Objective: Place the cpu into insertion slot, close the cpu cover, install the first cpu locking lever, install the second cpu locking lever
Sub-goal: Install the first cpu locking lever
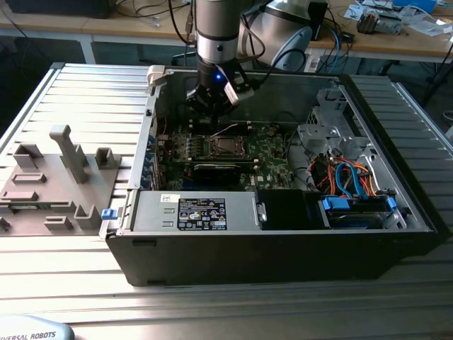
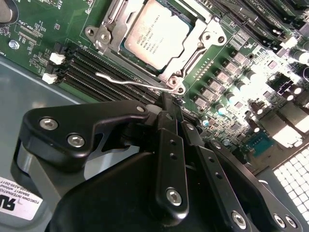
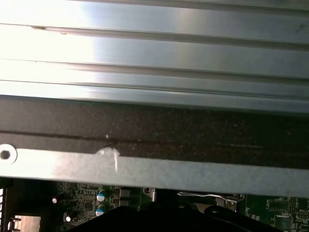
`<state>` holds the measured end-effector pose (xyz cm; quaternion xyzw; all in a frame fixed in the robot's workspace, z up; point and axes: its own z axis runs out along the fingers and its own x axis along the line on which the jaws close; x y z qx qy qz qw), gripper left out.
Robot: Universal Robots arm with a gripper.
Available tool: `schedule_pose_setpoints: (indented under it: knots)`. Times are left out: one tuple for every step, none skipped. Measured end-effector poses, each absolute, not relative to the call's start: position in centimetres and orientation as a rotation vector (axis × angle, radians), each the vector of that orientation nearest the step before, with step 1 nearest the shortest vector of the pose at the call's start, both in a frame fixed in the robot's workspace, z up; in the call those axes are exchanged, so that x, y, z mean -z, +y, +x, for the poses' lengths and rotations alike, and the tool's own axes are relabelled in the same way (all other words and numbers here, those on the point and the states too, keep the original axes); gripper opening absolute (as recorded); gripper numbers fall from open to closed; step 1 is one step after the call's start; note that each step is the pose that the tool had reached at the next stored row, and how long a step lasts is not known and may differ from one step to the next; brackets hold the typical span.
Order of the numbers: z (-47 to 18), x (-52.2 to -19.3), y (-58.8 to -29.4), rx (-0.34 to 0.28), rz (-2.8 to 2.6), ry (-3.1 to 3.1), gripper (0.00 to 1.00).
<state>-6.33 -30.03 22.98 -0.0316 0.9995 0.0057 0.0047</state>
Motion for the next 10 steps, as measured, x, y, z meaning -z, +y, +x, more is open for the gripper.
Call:
schedule_pose_setpoints:
  knots:
    - [-6.31,-22.95,-30.03,-0.018,-0.099,3.131,0.11]
    - [-6.3,-22.92,-30.03,-0.018,-0.099,3.131,0.11]
    - [-6.28,-22.9,-30.03,-0.018,-0.099,3.131,0.11]
    - [-6.27,-22.88,-30.03,-0.018,-0.099,3.131,0.11]
    - [-6.26,-22.86,-30.03,-0.018,-0.099,3.131,0.11]
    - [-6.24,-22.83,-30.03,-0.018,-0.099,3.131,0.11]
    - [-6.24,-22.8,-30.03,-0.018,-0.099,3.131,0.11]
    - [-6.23,-22.78,-30.03,-0.018,-0.099,3.131,0.11]
    - [-6.23,-22.72,-30.03,-0.018,-0.099,3.13,0.11]
    - [-6.23,-22.68,-30.03,-0.018,-0.099,3.131,0.11]
